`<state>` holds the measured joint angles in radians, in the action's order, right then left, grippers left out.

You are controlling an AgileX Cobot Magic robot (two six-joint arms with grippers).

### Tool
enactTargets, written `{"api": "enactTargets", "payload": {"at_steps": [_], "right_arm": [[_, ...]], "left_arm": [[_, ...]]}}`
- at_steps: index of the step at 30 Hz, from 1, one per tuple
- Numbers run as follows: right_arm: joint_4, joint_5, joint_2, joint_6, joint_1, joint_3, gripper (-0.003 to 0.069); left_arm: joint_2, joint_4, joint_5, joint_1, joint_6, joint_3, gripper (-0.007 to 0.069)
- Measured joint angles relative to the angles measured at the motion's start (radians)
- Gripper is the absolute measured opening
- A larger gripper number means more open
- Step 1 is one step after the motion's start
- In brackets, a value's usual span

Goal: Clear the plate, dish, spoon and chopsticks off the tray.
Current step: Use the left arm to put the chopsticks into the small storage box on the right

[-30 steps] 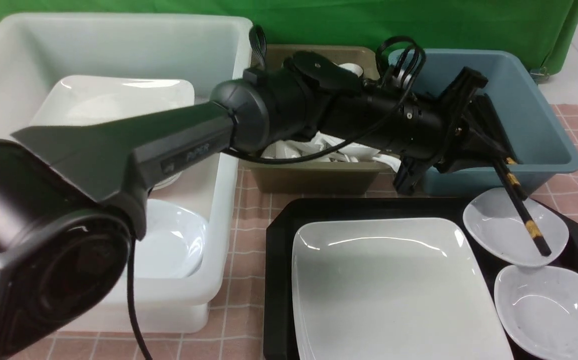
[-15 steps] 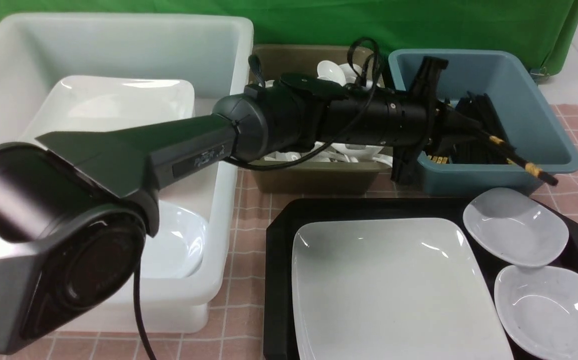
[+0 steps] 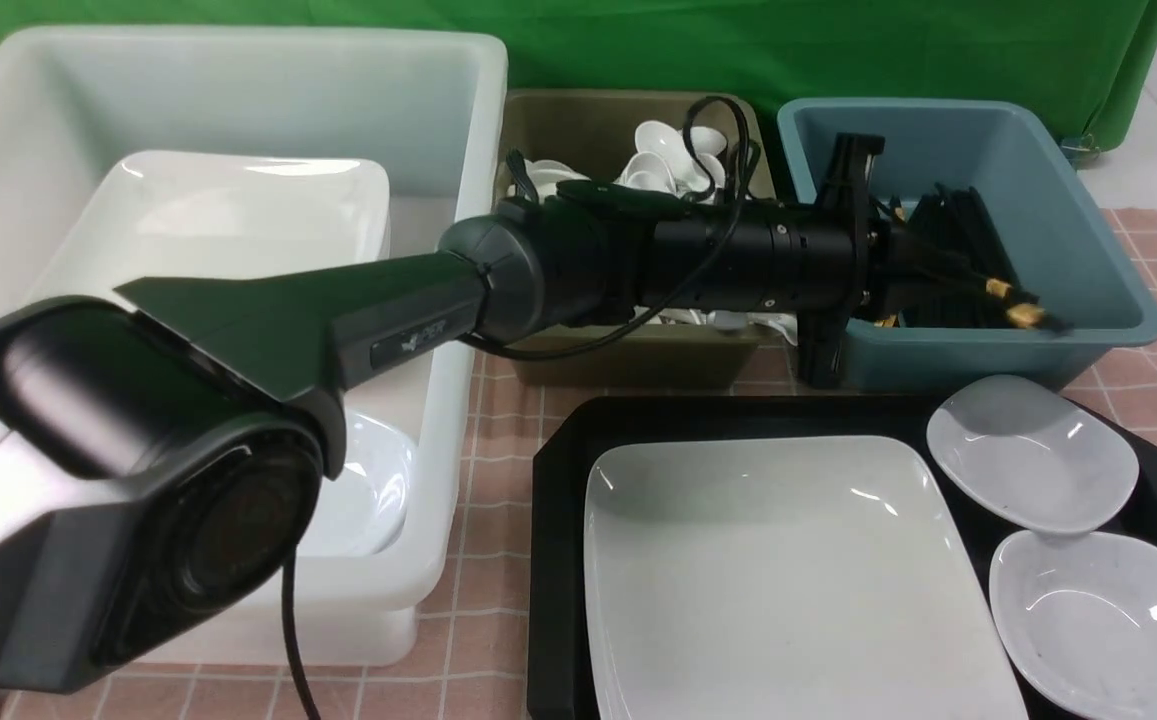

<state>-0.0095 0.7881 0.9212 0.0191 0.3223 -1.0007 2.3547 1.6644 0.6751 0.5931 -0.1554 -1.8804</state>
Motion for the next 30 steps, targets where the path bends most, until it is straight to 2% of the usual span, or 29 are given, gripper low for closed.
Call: {"api": "enactTargets", "payload": {"at_steps": [12, 30], "right_arm": [[0.0, -0.002, 0.0, 0.0, 0.0, 0.0, 0.0087], [0.0, -0.002, 0.0, 0.0, 0.0, 0.0, 0.0115]], "left_arm": [[0.005, -0.012, 0.025, 0.0, 0.029, -0.048, 0.0021], [0.024, -0.065, -0.083, 0.0, -0.021, -0.049, 0.0021]]}}
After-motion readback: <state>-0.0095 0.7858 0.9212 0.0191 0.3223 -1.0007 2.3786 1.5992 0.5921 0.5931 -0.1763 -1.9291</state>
